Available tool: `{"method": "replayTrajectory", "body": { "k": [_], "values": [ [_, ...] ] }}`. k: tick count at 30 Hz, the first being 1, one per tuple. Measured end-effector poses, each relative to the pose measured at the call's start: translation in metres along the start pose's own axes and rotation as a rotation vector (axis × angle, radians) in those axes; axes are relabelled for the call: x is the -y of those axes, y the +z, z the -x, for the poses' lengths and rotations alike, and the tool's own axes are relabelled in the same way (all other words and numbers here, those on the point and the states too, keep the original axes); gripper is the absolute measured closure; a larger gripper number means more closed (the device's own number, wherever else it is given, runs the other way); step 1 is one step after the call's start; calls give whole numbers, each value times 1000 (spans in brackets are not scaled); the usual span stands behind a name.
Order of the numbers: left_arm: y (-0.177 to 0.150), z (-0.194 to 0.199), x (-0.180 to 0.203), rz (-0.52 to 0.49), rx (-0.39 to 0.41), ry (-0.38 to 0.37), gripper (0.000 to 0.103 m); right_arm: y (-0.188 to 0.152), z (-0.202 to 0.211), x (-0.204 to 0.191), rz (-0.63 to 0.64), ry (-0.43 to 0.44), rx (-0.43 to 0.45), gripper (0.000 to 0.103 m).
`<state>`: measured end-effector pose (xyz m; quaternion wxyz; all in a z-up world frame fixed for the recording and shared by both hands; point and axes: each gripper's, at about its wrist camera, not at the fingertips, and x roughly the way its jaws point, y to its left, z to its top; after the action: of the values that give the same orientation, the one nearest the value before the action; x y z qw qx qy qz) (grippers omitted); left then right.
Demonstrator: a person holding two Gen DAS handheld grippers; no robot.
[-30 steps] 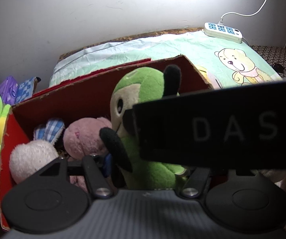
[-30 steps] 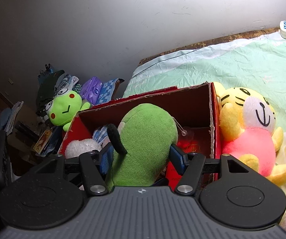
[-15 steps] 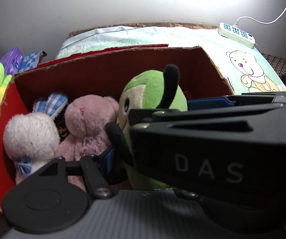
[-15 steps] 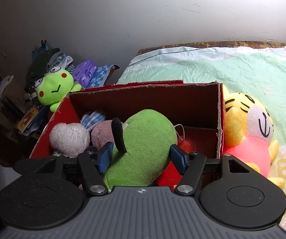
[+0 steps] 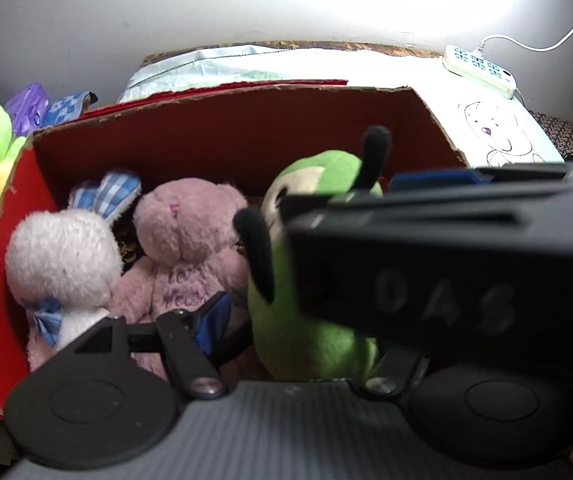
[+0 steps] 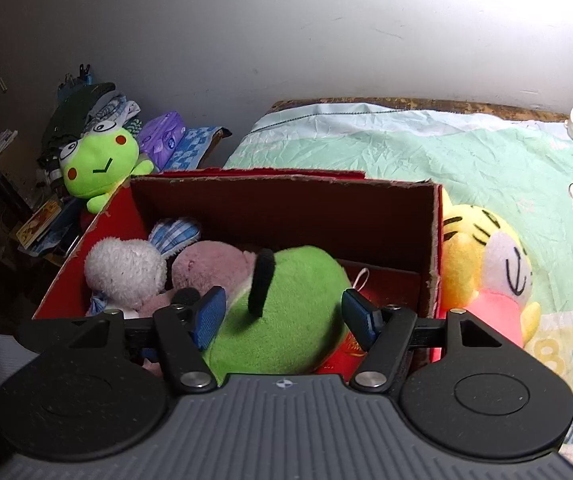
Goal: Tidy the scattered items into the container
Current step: 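Carry the green plush with the right tool and lower into the red box, then open the right tool to release the green plush in the box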
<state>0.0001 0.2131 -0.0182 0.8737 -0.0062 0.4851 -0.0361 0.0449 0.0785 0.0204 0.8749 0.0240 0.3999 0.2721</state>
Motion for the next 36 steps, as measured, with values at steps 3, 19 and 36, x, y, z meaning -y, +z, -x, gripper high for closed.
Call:
{"method": "replayTrajectory", "body": {
  "k": [3,19,36],
  "values": [
    [-1,-1,-1,-7,2,2,28,3,8,4,-25,11,33,36],
    [-3,7,-9,-8,-9,16,29,-1,-7,-12,-16,46,-9,60],
    [-2,2,-12,-5,-17,31,25,-5,14,-4,-33,46,32,59]
  ]
}}
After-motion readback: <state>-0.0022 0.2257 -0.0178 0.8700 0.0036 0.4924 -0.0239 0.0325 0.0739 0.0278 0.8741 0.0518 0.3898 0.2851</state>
